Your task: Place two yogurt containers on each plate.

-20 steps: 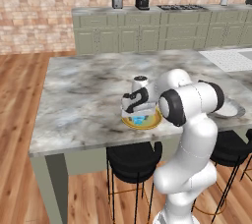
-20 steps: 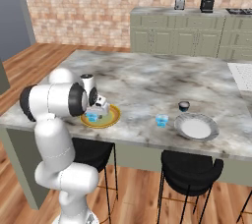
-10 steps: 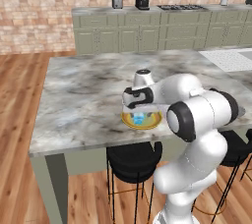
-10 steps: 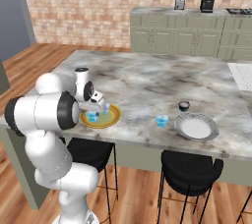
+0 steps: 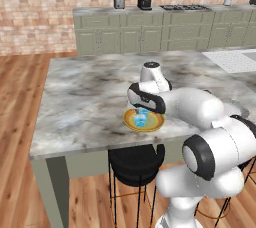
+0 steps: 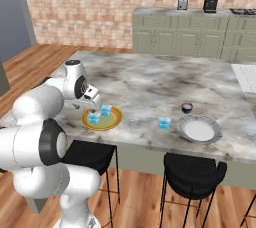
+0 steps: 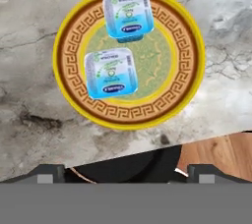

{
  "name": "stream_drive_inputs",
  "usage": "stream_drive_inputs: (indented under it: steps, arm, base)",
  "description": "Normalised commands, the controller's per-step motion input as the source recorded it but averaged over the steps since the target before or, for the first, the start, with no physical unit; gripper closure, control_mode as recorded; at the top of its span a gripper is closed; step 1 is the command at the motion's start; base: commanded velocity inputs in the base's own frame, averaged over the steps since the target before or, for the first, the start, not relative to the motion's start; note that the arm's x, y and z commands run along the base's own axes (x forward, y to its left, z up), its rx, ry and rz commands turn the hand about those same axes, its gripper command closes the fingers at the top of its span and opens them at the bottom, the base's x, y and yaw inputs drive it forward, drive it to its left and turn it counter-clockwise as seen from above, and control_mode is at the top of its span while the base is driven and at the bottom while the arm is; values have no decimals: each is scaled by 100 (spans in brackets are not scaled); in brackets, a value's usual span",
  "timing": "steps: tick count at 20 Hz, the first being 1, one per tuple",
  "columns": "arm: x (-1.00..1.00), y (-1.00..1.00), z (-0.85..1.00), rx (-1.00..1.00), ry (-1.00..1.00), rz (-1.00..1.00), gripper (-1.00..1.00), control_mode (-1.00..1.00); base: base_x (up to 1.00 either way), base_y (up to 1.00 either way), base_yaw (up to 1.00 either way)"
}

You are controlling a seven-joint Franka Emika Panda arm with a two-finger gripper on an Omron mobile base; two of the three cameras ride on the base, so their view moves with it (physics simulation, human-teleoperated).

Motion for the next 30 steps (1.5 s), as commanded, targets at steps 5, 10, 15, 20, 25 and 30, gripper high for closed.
stream_drive_inputs:
  steps: [5,10,15,20,25,30]
  arm:
    - [-59,-6,96,-1,12,0,-100,-100]
    - [-64,-2,84,-1,18,0,-100,-100]
    - [-23,-31,16,-5,3,0,-100,-100]
    - [0,-94,-1,-1,4,0,-100,-100]
    - [1,-100,-1,0,2,0,-100,-100]
    - [3,-100,-4,0,3,0,-100,-100]
  base:
    - [0,0,0]
    - [0,0,0]
    - [0,0,0]
    - [0,0,0]
    - [0,0,0]
    - [0,0,0]
